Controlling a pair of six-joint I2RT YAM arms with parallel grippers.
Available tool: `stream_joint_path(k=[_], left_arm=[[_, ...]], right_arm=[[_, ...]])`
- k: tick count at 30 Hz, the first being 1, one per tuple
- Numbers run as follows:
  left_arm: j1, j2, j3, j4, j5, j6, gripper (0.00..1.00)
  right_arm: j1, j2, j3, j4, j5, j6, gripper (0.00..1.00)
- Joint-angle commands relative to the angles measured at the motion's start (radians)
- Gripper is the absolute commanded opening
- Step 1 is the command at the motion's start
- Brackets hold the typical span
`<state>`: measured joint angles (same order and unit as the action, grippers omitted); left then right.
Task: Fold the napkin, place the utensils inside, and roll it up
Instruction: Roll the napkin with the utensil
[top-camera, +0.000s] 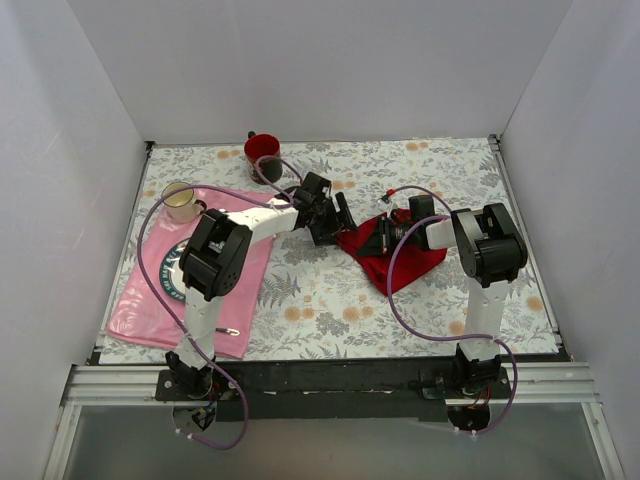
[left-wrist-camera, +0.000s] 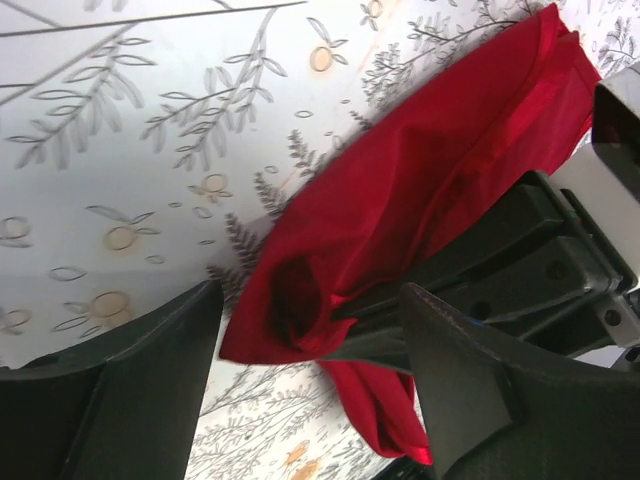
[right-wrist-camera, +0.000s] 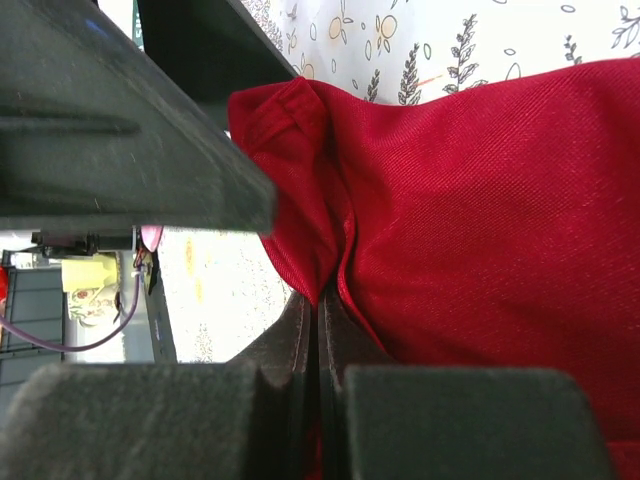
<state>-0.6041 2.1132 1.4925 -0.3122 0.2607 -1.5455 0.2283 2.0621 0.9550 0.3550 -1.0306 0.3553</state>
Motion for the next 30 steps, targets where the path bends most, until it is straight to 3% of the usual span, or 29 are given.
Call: stream_joint_path(k=[1,5,6,12,18,21,28,30], left_arm=[[-0.037,0.062,0.043,-0.039,-0.069,-0.039,0.70],[-0.052,0.091,0.066,-0.065,-0.072,-0.044,0.51],[-0.056,0.090,0.068,-0.077,-0.084,-0.042,0.39],[-0.056,0.064,0.078,-0.142,-0.106,-0.019,0.00],[-0.056,0.074,0.176,-0.302,-0.101,-0.036,0.00],[-0.056,0.096,0.235,-0.381,-0.103,-0.039,0.00],[-0.056,0.119,0.267,-0.464,-0.117,-0.030,0.00],[-0.056,0.125,0.275,-0.481,-0.104,-0.036,0.00]], right_arm=[[-0.004,0.007,0.025,-0.017,0.014,-0.039,0.01],[-0.003,-0.003,0.025,-0.037,0.023,-0.059,0.01],[-0.003,-0.005,0.027,-0.047,0.027,-0.067,0.01],[0.002,-0.026,0.048,-0.151,0.070,-0.148,0.01],[0.069,-0.075,0.125,-0.349,0.216,-0.275,0.01],[0.110,-0.126,0.148,-0.453,0.335,-0.321,0.16],[0.216,-0.263,0.188,-0.616,0.653,-0.420,0.61],[0.258,-0.283,0.188,-0.619,0.724,-0.444,0.67]])
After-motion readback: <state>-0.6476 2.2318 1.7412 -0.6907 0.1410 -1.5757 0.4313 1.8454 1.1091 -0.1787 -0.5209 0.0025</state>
